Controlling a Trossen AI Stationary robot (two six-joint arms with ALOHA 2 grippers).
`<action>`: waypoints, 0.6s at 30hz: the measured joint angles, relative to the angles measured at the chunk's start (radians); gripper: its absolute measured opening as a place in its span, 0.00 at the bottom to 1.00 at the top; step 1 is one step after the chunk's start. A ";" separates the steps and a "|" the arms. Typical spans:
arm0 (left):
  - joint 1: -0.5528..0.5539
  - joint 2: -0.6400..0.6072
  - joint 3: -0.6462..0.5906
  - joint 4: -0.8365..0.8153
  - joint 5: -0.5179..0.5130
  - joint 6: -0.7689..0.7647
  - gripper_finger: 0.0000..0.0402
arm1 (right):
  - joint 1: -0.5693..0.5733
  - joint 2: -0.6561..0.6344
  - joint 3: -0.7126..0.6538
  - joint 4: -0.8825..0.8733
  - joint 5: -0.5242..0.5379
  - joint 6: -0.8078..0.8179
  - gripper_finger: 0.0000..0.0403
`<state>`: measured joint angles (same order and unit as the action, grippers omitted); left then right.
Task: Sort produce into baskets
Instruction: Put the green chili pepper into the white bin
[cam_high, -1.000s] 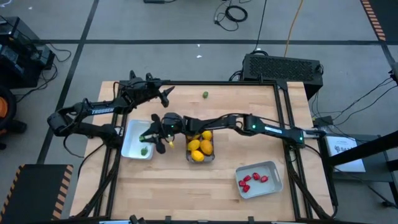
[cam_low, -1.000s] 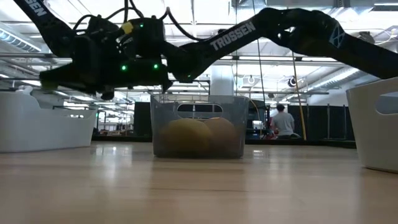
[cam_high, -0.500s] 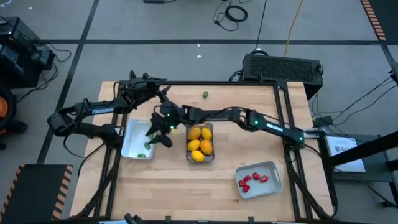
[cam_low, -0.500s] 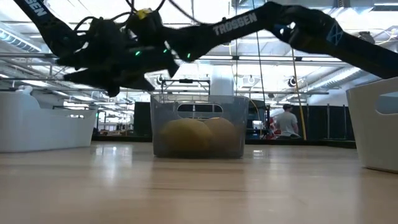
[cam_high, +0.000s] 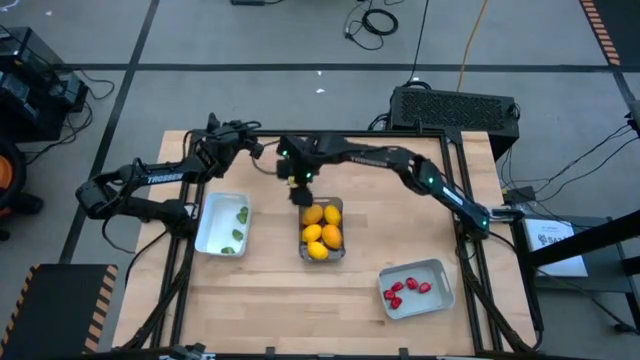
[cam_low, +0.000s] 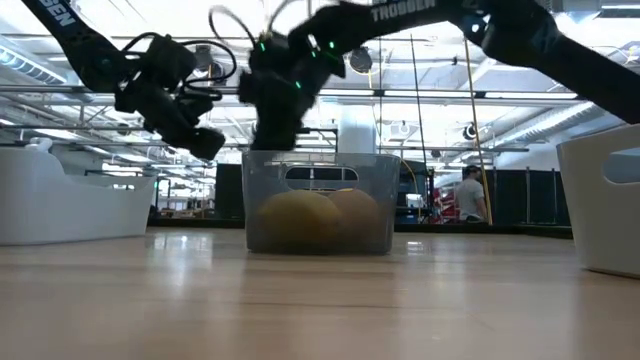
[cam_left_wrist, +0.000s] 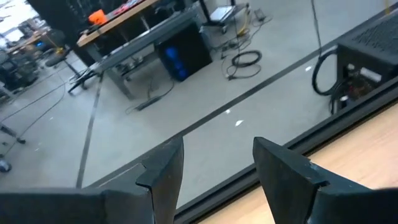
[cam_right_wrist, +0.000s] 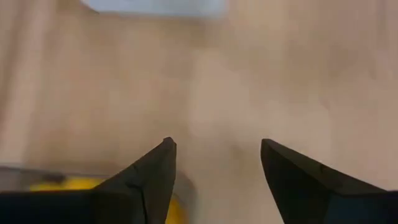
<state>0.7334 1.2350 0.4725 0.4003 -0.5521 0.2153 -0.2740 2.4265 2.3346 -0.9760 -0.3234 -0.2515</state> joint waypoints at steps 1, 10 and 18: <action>0.000 0.000 0.000 -0.007 -0.007 0.000 0.50 | -0.020 0.004 -0.005 -0.016 0.012 0.013 0.56; 0.002 0.000 0.000 -0.026 -0.010 0.000 0.50 | -0.214 0.008 -0.069 0.039 0.312 0.334 0.56; 0.002 0.000 0.000 -0.029 -0.001 -0.001 0.50 | -0.269 0.009 -0.126 0.039 0.483 0.479 0.56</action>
<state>0.7357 1.2350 0.4725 0.3714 -0.5533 0.2146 -0.5431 2.4351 2.2089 -0.9374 0.1598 0.2276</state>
